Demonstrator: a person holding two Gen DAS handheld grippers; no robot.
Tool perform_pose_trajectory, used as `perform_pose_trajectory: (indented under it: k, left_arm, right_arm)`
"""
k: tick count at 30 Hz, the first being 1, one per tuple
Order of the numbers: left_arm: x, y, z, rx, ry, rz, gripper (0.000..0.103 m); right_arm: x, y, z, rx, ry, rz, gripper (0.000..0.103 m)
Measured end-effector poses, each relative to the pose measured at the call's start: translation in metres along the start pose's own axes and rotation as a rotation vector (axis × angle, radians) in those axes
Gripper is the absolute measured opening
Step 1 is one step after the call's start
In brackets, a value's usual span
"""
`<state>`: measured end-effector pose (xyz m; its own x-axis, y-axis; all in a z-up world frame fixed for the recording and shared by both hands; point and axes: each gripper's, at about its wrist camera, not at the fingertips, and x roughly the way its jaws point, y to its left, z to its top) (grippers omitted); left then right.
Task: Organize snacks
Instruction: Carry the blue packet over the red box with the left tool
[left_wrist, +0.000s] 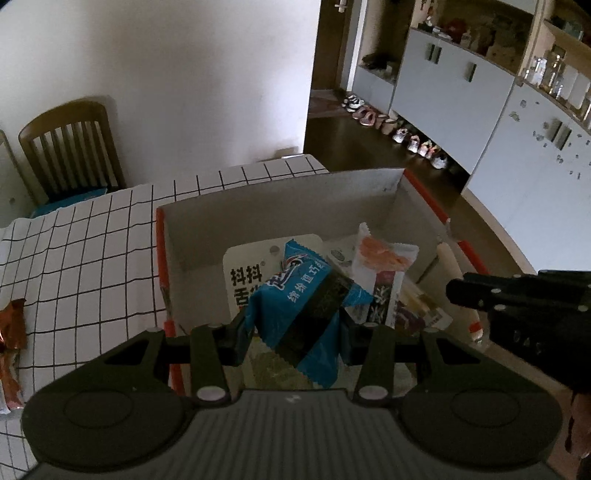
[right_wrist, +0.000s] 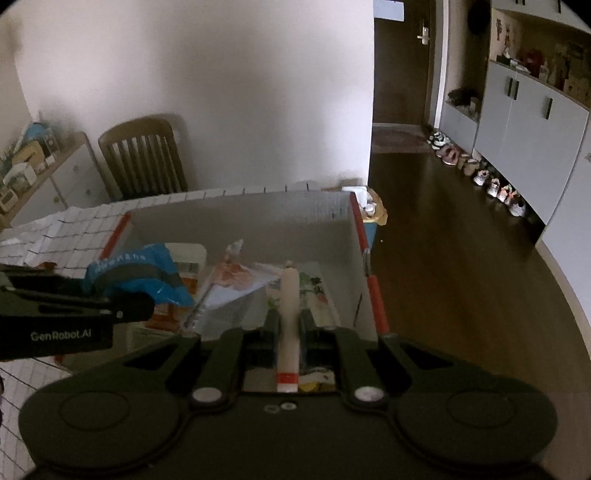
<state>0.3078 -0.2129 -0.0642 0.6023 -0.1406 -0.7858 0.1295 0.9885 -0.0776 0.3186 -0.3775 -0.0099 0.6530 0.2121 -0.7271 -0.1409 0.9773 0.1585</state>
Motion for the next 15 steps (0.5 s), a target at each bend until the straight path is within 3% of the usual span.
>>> perform_pose_trajectory:
  k: [11,15]
  left_arm:
    - [0.032,-0.005,0.005,-0.002,0.052,0.017,0.044]
    - [0.038,-0.005,-0.002,0.001,0.095,0.011,0.045]
  right_arm:
    - [0.030,-0.002,-0.004,0.011,0.064,0.008,0.009]
    - [0.031,-0.003,-0.007,0.005,0.076,0.009,0.015]
